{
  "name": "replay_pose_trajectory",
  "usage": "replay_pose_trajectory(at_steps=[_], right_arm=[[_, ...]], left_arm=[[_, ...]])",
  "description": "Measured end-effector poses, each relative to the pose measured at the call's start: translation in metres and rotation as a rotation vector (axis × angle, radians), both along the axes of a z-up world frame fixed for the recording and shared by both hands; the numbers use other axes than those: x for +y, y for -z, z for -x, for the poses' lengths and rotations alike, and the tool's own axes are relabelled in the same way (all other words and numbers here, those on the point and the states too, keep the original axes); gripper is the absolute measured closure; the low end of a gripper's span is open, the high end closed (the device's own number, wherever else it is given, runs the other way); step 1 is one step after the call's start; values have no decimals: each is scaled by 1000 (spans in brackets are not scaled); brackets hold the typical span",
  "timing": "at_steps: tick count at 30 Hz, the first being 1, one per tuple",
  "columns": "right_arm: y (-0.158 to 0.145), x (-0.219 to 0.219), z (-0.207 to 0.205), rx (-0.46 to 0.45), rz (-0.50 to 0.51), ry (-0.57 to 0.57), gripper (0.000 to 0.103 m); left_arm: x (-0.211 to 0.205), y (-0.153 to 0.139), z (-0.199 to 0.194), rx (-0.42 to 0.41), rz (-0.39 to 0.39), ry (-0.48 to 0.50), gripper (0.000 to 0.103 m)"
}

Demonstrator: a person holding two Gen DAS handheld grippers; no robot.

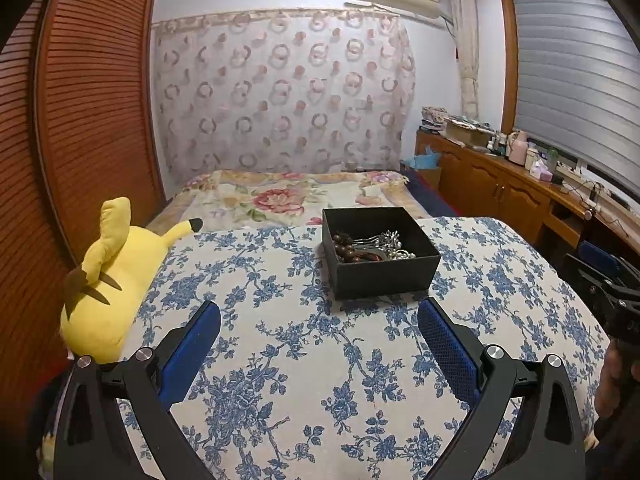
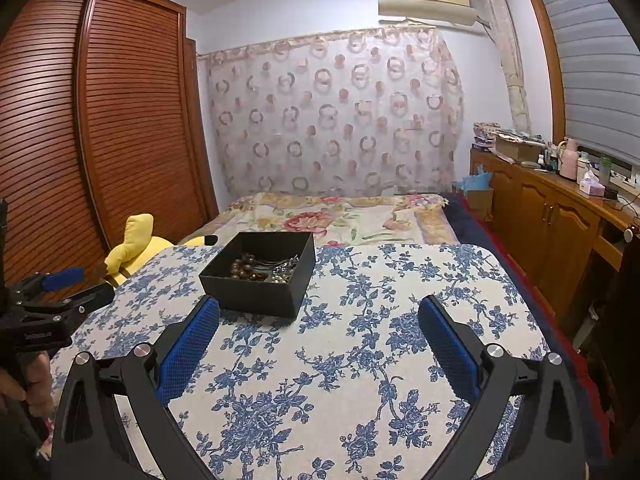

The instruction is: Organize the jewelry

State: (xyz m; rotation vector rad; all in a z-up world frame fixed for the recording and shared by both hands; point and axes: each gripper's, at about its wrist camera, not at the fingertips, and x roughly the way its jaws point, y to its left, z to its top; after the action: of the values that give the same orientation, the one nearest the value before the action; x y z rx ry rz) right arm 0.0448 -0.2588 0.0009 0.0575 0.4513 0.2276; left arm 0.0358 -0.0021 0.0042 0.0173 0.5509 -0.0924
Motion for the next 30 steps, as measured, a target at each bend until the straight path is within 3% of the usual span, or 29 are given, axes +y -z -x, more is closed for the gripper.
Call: replay_pose_trajectory(at_steps=[30], right_arm=[[1,-1,1,-1,-3,-1,3]], left_arm=[[-4,-8,7,-17,0,9,8]])
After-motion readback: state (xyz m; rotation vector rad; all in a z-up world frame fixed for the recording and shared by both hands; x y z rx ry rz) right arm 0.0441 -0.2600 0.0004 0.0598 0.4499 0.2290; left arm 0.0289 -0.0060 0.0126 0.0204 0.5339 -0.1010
